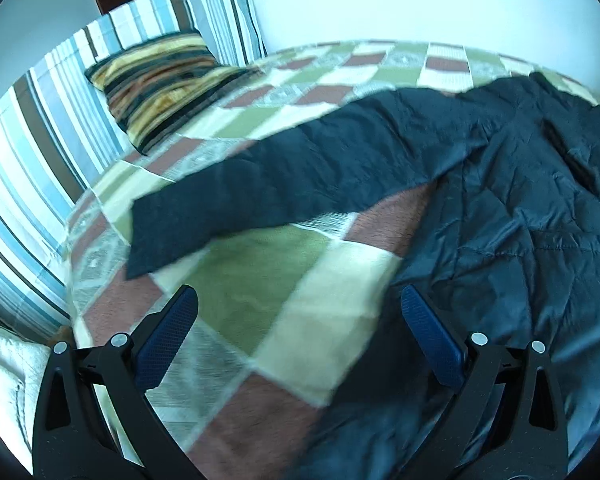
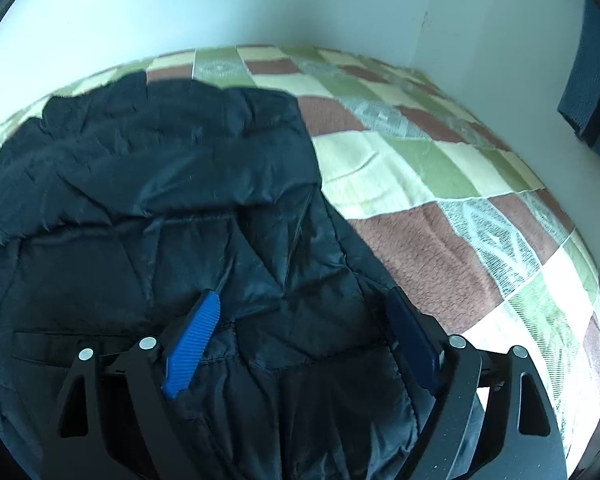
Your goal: Fold large clothes
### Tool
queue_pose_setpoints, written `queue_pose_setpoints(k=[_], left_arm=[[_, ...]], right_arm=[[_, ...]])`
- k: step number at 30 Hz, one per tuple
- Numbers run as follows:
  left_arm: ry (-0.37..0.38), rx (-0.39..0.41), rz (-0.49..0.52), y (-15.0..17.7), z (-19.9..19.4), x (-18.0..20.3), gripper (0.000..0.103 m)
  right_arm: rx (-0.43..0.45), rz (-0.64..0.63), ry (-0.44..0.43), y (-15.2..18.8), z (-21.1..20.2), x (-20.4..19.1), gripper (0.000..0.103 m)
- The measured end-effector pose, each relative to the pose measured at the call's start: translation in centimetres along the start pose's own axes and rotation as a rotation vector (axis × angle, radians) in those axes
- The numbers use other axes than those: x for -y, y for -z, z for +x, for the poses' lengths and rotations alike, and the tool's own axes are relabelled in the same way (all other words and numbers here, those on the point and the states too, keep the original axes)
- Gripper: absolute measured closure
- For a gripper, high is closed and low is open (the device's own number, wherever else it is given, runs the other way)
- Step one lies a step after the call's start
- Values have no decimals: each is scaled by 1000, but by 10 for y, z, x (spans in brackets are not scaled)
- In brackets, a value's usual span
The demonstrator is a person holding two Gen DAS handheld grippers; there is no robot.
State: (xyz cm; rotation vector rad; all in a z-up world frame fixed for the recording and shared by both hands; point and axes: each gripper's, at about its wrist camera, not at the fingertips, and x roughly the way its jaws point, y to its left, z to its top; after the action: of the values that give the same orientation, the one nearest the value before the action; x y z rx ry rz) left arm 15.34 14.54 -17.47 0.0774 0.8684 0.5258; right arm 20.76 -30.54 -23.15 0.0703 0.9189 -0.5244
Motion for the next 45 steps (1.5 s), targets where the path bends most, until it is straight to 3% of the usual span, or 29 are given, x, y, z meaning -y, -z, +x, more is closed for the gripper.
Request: queue_pose_setpoints(k=[3, 8, 12, 15, 18, 21, 26, 29, 34, 38, 40, 41, 45], left_arm=[[-13, 18, -52, 4, -4, -39, 2], [-14, -74, -223, 3, 28, -108, 2], [63, -100, -311, 0, 59, -148, 2], [162, -109, -373, -4, 82, -168, 2], [357, -145, -516, -1, 111, -190, 2], [427, -115, -592, -1, 122, -201, 3], [531, -110, -637, -8, 135, -210, 18], [531, -107, -640, -9, 139, -213, 30], [536, -114, -662, -3, 141, -223, 58], [538, -131, -701, 9, 130, -233, 57], [537, -142, -702, 12, 123, -233, 40], [535, -148, -700, 12, 120, -232, 36], [512, -160, -703, 6, 126, -228, 34]], right_arm=[[-2, -3, 4, 1, 2, 1, 18], [-4, 0, 3, 2, 1, 1, 17], [-5, 1, 2, 2, 2, 1, 17], [-5, 0, 4, 2, 3, 1, 17], [-5, -1, 5, 2, 3, 1, 17], [-5, -3, 7, 0, 4, 3, 17], [-5, -6, 13, 0, 5, 2, 17], [-5, -7, 16, -1, 5, 2, 17], [-5, -7, 17, 0, 5, 1, 17], [-5, -6, 18, 0, 5, 1, 17], [-5, -6, 18, 0, 5, 1, 17], [-5, -6, 18, 0, 5, 1, 17], [-5, -5, 18, 0, 5, 1, 17]])
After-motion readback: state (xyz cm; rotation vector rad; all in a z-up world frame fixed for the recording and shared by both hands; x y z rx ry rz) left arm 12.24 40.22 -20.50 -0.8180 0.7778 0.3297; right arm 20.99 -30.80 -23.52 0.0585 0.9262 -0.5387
